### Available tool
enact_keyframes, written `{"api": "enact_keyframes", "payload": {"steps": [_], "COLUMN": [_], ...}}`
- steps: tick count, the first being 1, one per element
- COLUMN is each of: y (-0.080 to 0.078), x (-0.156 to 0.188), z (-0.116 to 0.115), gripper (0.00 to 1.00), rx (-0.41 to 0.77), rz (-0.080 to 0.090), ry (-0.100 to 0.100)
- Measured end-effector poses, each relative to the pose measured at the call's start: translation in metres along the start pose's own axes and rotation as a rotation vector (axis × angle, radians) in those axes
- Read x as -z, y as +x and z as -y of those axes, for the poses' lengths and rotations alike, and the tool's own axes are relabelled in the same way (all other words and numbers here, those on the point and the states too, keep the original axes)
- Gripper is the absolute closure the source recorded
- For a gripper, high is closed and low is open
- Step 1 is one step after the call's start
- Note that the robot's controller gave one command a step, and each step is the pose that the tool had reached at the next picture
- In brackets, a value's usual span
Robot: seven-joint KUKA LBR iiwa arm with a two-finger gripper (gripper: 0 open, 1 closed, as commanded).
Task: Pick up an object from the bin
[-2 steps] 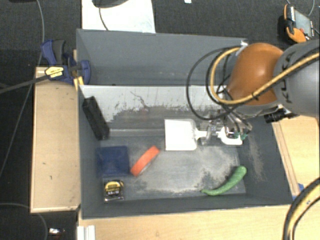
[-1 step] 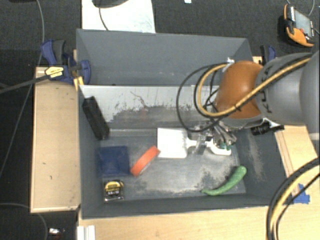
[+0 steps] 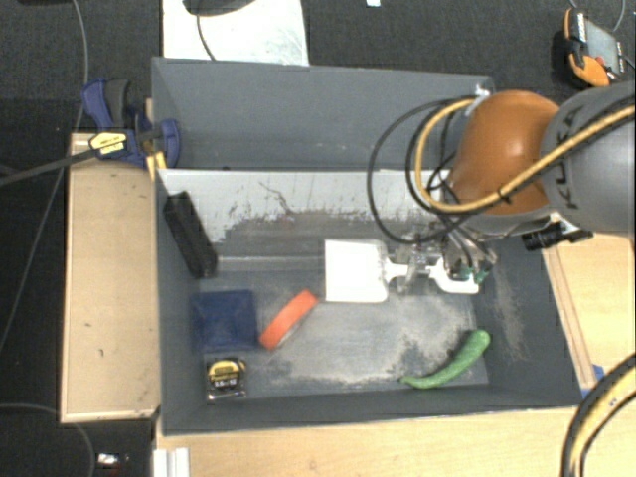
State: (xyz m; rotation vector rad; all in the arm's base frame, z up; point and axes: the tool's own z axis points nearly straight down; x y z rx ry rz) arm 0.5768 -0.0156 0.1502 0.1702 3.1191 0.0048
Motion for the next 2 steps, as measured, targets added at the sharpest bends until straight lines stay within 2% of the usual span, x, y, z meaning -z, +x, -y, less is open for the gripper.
{"api": "enact_keyframes", "payload": {"steps": [1, 2], "y": [0.001, 0.005], "x": [-0.039, 0.05], "z": [-0.012, -0.009], "gripper": [1.0, 1.0], "rx": [-0.021, -0.021], "rz": [-0.002, -0.005], "ry": [-0.002, -0.001]}}
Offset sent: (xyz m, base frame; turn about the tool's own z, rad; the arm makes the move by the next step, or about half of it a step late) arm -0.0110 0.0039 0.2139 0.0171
